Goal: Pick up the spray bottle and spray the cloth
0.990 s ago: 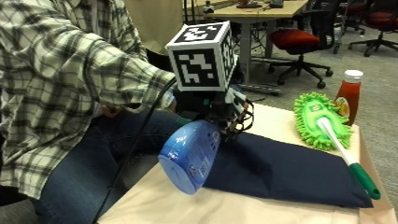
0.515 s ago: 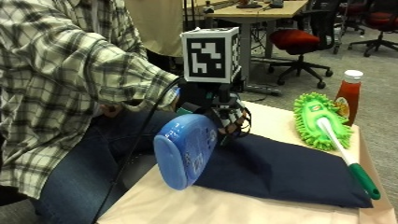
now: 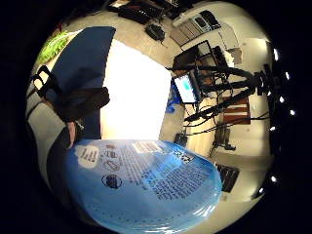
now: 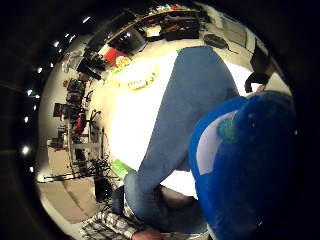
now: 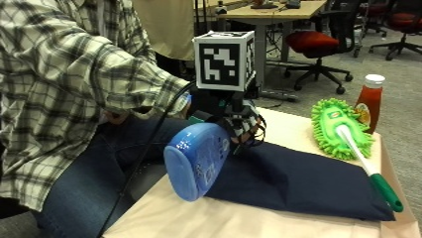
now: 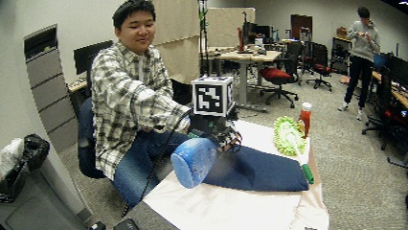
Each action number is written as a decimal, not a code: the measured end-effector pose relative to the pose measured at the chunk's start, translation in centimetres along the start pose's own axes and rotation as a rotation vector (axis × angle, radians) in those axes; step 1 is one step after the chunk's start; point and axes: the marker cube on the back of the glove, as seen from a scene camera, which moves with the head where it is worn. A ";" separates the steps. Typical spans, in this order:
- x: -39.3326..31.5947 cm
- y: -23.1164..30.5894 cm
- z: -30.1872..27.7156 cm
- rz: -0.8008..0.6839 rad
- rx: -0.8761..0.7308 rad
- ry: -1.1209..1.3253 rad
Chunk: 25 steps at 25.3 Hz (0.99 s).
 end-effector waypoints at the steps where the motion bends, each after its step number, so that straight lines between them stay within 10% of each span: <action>1: 0.0 0.0 -0.1 0.013 0.004 -0.044; 14: -0.4 1.1 -5.0 0.021 0.228 -0.813; 25: -5.9 2.8 -8.9 -0.270 0.325 -1.543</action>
